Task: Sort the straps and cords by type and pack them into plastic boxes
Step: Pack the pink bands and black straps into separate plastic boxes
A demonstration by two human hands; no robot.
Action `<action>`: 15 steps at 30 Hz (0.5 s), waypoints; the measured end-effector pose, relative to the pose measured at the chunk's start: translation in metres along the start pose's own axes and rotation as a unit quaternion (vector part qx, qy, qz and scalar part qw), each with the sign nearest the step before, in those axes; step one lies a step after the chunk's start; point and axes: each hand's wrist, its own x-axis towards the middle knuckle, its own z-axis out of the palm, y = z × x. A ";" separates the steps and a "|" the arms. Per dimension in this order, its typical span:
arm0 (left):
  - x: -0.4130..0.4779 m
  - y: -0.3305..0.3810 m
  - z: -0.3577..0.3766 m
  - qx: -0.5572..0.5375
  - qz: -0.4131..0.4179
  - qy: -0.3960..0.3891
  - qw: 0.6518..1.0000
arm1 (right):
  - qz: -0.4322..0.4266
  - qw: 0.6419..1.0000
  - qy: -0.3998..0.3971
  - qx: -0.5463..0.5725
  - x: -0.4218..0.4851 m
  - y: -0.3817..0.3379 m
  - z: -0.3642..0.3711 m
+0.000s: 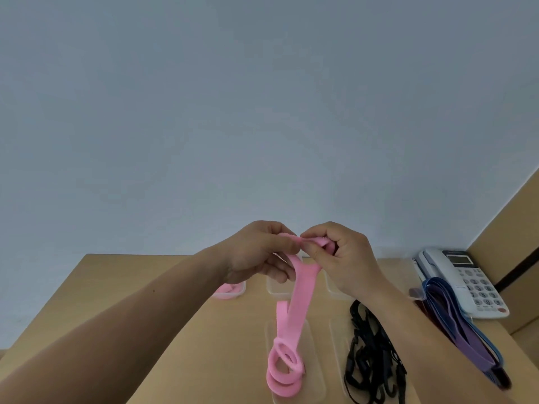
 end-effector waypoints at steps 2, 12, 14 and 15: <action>0.000 0.000 0.002 -0.006 0.001 0.000 1.000 | -0.003 1.000 0.000 -0.018 0.000 0.000 0.001; 0.003 -0.003 0.005 0.008 0.076 0.096 0.992 | 0.015 0.999 0.026 -0.014 -0.005 0.009 0.004; 0.004 -0.006 0.005 0.010 0.103 0.114 0.988 | 0.060 0.998 0.020 0.016 -0.004 0.010 0.004; 0.005 -0.007 0.005 0.009 0.116 0.119 0.986 | 0.081 0.996 0.012 0.043 -0.004 0.009 0.002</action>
